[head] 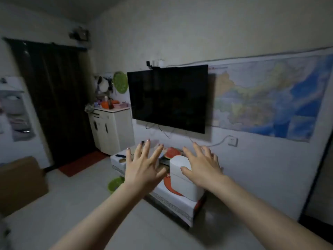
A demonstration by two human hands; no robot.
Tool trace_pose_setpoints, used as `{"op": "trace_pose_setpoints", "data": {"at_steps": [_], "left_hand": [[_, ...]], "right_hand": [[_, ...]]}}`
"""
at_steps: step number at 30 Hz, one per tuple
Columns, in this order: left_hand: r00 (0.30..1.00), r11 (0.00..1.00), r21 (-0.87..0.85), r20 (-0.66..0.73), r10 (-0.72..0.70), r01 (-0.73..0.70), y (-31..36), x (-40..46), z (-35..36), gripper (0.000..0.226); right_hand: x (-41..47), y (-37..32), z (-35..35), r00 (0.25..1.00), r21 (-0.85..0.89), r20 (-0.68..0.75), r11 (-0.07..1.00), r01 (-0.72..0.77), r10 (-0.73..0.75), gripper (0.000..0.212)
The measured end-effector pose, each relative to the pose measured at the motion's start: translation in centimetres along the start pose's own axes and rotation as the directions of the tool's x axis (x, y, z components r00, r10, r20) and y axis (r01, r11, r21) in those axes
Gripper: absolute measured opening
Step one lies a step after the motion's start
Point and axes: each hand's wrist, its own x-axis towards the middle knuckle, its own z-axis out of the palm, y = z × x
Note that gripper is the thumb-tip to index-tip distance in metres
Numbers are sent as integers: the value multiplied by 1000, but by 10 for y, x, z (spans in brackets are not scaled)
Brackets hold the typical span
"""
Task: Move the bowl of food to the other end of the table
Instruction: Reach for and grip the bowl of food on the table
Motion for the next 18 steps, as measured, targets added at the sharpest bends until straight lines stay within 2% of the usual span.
{"op": "trace_pose_setpoints", "data": {"at_steps": [3,8,14,18], "left_hand": [[999,999,14,27,42,-43,27,20,22,70],[992,994,-24,71,108,-106,84,59,77,69],[987,997,-45,141,74,-68,161,137,153,68],[980,998,-65,200,14,-1,215,189,204,68]], "right_hand": [[2,33,4,997,-46,-3,996,-71,71,65],[12,112,14,985,-26,9,985,-171,171,63],[50,231,37,967,-63,96,971,-232,237,60],[83,314,49,957,-112,166,969,-220,237,58]]}}
